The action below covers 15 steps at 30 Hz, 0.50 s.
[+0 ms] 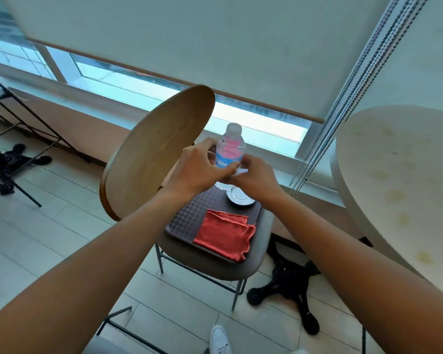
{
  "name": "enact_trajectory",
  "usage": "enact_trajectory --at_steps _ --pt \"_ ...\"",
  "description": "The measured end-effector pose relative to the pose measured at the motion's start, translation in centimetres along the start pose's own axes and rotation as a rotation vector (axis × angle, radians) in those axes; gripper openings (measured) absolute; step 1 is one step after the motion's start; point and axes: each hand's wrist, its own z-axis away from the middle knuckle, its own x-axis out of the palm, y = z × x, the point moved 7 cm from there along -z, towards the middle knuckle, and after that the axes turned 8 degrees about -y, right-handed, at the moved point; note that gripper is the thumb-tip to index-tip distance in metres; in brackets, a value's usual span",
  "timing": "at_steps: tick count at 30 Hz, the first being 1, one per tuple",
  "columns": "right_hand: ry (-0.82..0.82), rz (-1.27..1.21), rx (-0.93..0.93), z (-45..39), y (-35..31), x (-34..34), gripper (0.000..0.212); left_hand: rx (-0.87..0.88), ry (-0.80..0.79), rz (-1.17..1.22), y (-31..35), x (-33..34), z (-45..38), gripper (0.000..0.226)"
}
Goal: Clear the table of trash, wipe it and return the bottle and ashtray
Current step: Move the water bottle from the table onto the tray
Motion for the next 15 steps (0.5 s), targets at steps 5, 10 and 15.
enact_trajectory --at_steps 5,10,15 --pt "-0.016 0.004 0.030 -2.8 1.8 2.1 0.051 -0.027 -0.002 0.006 -3.5 1.4 -0.8 0.062" --pt "-0.016 0.013 0.062 -6.1 4.3 4.7 0.060 -0.071 -0.022 0.020 -7.4 3.0 -1.9 0.062" --pt "-0.048 0.025 0.098 -9.0 6.8 6.4 0.059 -0.124 -0.061 0.045 -11.0 4.8 -3.2 0.063"
